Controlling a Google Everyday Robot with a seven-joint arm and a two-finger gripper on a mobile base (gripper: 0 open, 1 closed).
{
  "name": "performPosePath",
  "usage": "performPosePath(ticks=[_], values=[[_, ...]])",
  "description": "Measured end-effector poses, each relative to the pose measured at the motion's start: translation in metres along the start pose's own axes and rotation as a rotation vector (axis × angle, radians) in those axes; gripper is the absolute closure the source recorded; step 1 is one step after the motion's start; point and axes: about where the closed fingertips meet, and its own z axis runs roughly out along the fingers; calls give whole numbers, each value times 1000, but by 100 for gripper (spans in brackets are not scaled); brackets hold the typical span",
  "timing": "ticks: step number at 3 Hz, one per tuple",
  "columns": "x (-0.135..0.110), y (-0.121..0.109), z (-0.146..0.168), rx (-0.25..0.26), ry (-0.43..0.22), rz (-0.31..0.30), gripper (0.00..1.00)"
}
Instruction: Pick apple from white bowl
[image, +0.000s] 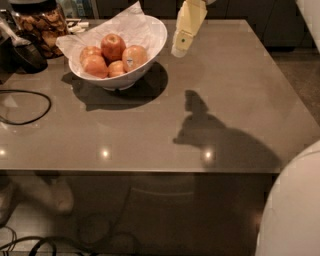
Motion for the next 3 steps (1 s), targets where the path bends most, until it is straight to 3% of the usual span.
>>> performPosePath(ticks=[2, 3], values=[[-44, -16, 35, -59, -78, 8, 0], [-60, -22, 51, -96, -102, 17, 18]])
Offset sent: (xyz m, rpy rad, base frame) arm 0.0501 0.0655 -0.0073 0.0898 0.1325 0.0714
